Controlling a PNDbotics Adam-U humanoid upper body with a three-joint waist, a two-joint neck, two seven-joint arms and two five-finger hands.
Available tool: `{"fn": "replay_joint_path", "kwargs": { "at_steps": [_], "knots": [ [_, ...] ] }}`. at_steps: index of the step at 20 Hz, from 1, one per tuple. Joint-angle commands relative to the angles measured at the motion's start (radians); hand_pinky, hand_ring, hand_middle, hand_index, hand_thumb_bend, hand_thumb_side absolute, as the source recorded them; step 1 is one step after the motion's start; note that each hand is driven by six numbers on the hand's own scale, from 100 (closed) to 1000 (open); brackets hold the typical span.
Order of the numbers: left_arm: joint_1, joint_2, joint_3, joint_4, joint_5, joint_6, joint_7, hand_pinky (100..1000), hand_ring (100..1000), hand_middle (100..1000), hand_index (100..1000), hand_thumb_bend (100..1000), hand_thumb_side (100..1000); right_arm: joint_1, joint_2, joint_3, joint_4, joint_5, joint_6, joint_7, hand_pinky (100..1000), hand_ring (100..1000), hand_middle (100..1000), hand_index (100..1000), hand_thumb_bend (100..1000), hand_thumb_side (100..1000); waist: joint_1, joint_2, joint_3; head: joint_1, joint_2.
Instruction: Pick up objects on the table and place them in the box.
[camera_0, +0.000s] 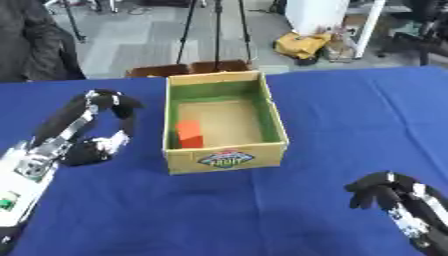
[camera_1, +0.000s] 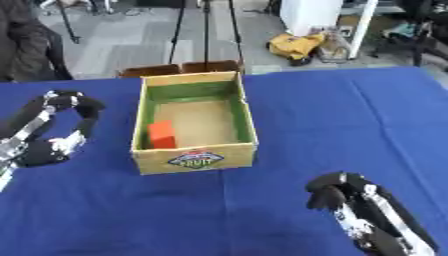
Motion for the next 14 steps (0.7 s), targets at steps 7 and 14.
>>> {"fn": "replay_joint_path", "kwargs": {
  "at_steps": [7, 14],
  "knots": [
    [0.155, 0.063, 0.097, -0.215, 0.400, 0.208, -0.078, 567, 529, 528, 773, 124, 896, 0.000, -0.018, -0.011, -0.004, 0.003, -0.002, -0.006, 765, 529, 412, 696, 100, 610, -0.005, -0.025, 0.014, -0.010, -0.006],
    [0.243, 0.103, 0.176, -0.296, 0.577, 0.310, -0.143, 576, 534, 534, 785, 117, 940, 0.005, -0.020, -0.013, -0.002, 0.005, -0.003, -0.009, 764, 529, 412, 696, 100, 612, -0.003, -0.030, 0.022, -0.015, -0.005]
  ]
}}
